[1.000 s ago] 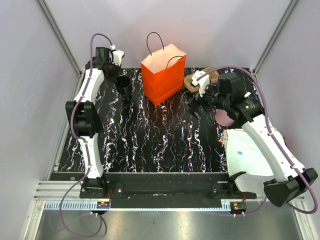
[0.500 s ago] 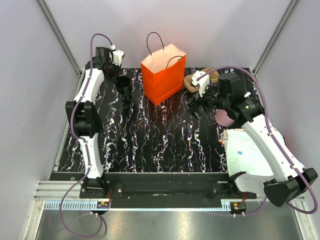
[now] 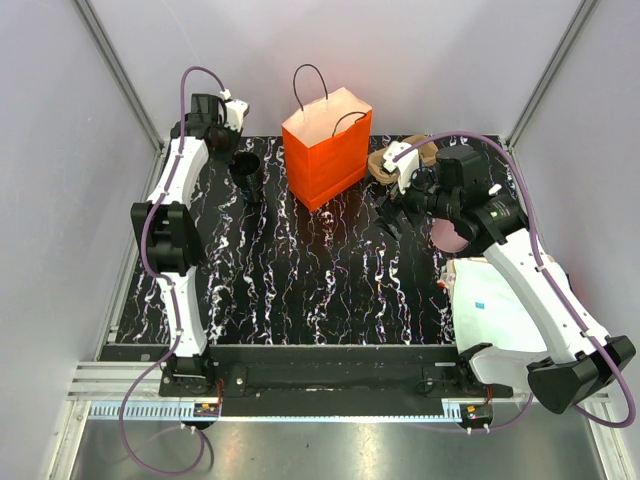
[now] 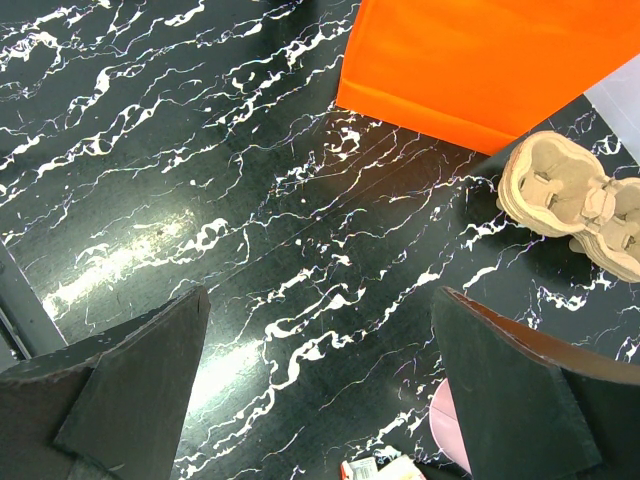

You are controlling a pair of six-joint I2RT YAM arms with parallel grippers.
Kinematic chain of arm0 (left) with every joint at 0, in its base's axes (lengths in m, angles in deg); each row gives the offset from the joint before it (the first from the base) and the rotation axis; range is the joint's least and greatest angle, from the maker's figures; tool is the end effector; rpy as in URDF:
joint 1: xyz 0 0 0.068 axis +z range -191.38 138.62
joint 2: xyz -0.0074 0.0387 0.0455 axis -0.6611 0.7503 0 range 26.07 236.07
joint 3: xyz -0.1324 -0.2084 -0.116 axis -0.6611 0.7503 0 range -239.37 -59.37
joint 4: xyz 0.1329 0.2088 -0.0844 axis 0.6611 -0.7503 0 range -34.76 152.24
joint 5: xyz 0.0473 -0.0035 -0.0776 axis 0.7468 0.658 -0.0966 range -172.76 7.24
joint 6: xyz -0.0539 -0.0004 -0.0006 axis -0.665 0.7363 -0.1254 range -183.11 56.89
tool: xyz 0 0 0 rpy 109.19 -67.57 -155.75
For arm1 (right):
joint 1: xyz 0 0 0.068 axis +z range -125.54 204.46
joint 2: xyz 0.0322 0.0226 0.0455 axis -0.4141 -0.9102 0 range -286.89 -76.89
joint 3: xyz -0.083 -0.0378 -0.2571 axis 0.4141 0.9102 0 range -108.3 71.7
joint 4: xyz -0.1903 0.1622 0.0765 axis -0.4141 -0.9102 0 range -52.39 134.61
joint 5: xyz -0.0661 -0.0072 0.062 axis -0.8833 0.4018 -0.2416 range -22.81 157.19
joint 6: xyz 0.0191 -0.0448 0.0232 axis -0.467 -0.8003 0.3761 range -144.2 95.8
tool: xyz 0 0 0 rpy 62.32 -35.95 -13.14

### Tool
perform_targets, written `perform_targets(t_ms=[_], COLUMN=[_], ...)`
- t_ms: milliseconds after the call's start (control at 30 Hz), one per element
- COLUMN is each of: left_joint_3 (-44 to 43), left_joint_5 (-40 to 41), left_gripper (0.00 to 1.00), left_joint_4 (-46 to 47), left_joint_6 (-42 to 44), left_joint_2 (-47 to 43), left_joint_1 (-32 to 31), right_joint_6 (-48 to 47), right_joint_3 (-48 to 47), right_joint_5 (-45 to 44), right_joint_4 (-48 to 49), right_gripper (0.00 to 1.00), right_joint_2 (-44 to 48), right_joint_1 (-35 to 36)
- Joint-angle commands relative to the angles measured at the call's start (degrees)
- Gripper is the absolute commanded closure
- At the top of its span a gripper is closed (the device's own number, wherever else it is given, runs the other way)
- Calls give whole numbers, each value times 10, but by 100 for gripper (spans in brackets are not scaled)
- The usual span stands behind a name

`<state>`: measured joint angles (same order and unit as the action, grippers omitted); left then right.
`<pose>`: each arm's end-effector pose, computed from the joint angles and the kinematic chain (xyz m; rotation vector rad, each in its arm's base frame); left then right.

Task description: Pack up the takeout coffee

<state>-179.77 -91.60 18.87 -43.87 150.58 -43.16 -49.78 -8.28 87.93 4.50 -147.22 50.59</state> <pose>0.4918 -0.0208 0.2928 0.5058 2.3329 -0.0412 0.2235 0.1237 0.4079 -1.1007 1.7736 0.3854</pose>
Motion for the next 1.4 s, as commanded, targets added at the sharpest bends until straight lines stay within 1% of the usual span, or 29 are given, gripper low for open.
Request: perform_targets(t_ms=[0, 267, 533, 633, 667, 733, 867, 1033, 1167, 1367], left_joint_3=[-33, -67, -72, -89, -94, -112, -134, -135, -135, -135], left_joint_5=[-1, 8, 15, -7, -19, -26, -49, -71, -113, -151], left_gripper=[100, 100, 100, 100, 100, 100, 100, 100, 100, 100], left_joint_4=[7, 1, 2, 3, 3, 4, 5, 4, 9, 15], left_joint_6=[-3, -11, -23, -41, -45, -57, -61, -69, -86, -105], left_joint_2=[-26, -28, -8, -12, -14, -17, -27, -39, -56, -86], left_joint_1=[4, 4, 13, 17, 33, 39, 50, 53, 57, 58], right_joint_6=[6, 6, 6, 4, 4, 4, 4, 6, 6, 4], right_joint_3=[-2, -6, -7, -10, -13, -16, -22, -25, -32, -36], right_joint_5=[15, 17, 19, 16, 16, 18, 19, 19, 21, 18], right_joint_4=[14, 12, 10, 9, 7, 7, 4, 3, 0, -2], right_gripper=[2, 2, 2, 2, 2, 2, 2, 2, 2, 2], right_joint_2=[11, 7, 6, 3, 2, -1, -4, -6, -5, -3], right_joint_1=[3, 2, 2, 2, 2, 2, 2, 2, 2, 2])
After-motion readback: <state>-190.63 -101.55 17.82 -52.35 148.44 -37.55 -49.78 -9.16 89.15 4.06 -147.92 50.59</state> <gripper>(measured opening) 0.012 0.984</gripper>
